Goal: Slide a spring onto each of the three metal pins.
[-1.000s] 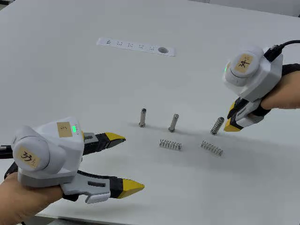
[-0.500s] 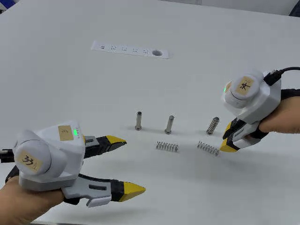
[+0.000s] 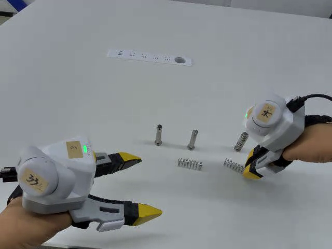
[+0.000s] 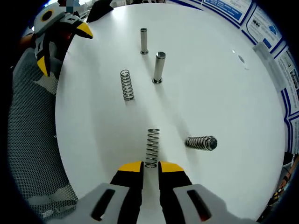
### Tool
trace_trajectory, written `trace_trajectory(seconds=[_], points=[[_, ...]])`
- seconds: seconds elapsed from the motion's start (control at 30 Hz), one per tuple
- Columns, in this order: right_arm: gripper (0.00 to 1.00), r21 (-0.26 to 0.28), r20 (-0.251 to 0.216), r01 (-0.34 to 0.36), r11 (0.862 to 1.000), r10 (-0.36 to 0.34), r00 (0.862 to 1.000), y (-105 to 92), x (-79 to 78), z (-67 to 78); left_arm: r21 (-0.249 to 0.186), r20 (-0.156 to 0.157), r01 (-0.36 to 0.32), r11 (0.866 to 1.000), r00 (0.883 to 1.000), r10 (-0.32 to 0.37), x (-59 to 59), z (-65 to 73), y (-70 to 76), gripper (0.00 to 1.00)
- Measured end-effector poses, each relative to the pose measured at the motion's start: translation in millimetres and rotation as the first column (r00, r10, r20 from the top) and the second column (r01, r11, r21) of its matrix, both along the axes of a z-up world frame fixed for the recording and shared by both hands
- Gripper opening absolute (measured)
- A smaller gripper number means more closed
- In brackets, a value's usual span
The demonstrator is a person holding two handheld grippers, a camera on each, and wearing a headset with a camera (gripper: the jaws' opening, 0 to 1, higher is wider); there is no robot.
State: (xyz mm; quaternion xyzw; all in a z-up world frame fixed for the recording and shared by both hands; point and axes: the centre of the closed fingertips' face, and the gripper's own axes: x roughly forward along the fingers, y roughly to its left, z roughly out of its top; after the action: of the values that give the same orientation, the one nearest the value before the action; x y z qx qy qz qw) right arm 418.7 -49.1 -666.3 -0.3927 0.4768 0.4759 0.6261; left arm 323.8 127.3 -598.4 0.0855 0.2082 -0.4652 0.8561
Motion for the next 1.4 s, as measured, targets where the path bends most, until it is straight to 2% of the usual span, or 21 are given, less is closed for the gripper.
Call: trace_trajectory(seconds=[0.23, 0.47, 0.73, 0.97, 1.1, 1.23, 1.4], points=[[0.12, -0.006, 0.005, -0.011, 1.0, 0.012, 1.0, 0.6, -1.1, -1.3, -0.001, 0.0, 0.003, 1.0, 1.0, -0.003, -0.8, -0.2, -2.6, 0.64], [0.11, 0.01, 0.009, -0.023, 1.0, 0.023, 1.0, 7.8, -9.3, 14.3, -0.001, 0.005, 0.023, 1.0, 1.0, -0.023, 1.0, 0.3, -7.6, 0.63], [0.11, 0.084, -0.011, -0.087, 0.993, 0.089, 0.996, 40.2, -35.7, 45.3, 0.009, 0.016, 0.075, 0.997, 0.997, -0.075, 6.1, 0.5, -21.2, 0.59], [0.11, 0.116, -0.004, -0.162, 0.98, 0.164, 0.986, 70.7, -57.2, 70.0, 0.029, 0.024, 0.123, 0.992, 0.992, -0.124, 9.2, -3.3, -35.6, 0.54], [0.11, 0.146, -0.008, -0.209, 0.967, 0.213, 0.977, 89.0, -68.8, 84.3, 0.026, 0.032, 0.139, 0.99, 0.99, -0.14, 11.1, -2.6, -42.8, 0.49], [0.11, 0.168, -0.016, -0.232, 0.958, 0.238, 0.971, 102.3, -76.9, 94.7, 0.021, 0.05, 0.157, 0.987, 0.986, -0.157, 10.0, 0.4, -48.2, 0.44], [0.11, 0.17, -0.012, -0.265, 0.949, 0.271, 0.962, 114.0, -84.0, 100.0, 0.023, 0.071, 0.168, 0.986, 0.983, -0.169, 9.3, 2.2, -50.4, 0.35]])
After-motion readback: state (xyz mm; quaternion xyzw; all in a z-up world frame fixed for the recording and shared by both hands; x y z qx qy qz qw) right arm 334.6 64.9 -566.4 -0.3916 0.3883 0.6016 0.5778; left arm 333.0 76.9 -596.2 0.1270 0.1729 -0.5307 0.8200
